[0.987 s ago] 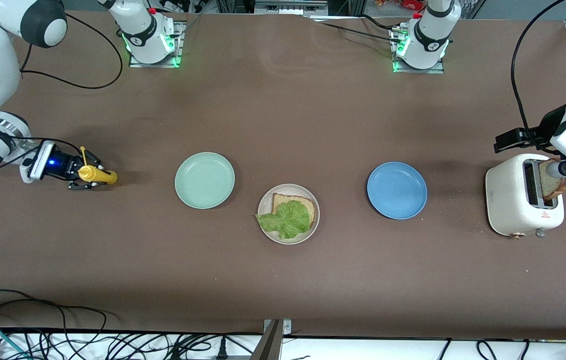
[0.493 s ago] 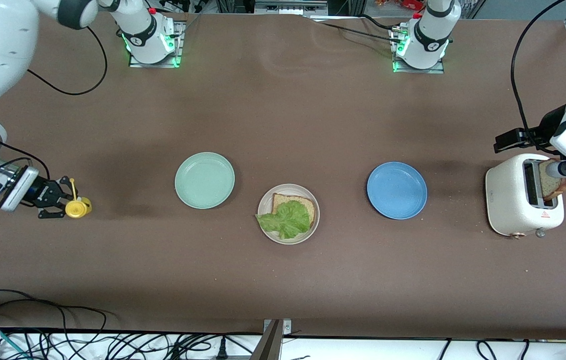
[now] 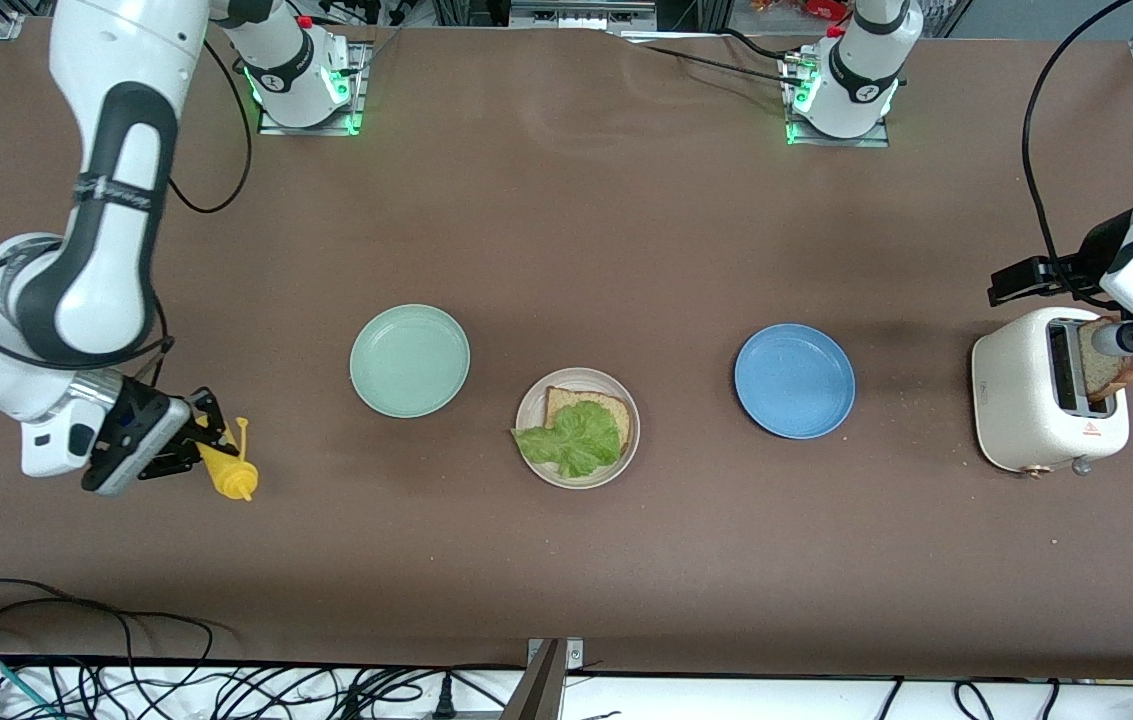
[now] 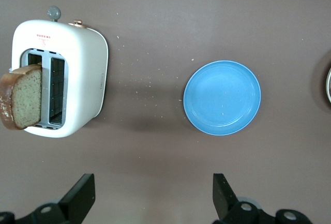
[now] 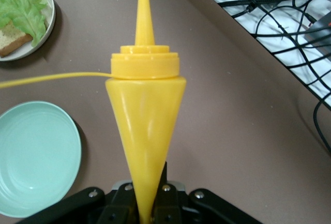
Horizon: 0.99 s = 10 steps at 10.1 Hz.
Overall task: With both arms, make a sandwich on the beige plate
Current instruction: 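Carry the mustard bottle with the right gripper over the beige plate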
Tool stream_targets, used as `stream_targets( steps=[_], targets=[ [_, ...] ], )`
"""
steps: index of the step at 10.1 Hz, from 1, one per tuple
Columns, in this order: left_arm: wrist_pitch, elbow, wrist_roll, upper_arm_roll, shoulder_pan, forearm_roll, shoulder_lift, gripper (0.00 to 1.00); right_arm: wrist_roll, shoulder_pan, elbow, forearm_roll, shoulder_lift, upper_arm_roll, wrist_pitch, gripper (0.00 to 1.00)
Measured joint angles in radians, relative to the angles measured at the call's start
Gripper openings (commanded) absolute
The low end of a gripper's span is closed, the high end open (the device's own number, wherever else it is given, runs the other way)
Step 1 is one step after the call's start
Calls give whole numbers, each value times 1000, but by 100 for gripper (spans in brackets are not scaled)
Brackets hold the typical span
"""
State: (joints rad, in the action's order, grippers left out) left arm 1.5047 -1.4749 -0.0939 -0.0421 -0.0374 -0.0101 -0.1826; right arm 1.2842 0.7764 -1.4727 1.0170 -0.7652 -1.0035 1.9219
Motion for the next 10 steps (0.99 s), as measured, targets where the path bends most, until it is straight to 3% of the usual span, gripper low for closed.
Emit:
stream_targets(
  steps=[5, 8, 10],
  targets=[
    [0, 0, 0, 0, 0, 0, -5, 100, -274, 257, 105, -374, -3, 1, 0, 0],
    [0, 0, 0, 0, 0, 0, -9, 100, -299, 361, 108, -393, -28, 2, 8, 0],
    [0, 0, 0, 0, 0, 0, -9, 100, -303, 407, 114, -468, -62, 4, 30, 0]
  ],
)
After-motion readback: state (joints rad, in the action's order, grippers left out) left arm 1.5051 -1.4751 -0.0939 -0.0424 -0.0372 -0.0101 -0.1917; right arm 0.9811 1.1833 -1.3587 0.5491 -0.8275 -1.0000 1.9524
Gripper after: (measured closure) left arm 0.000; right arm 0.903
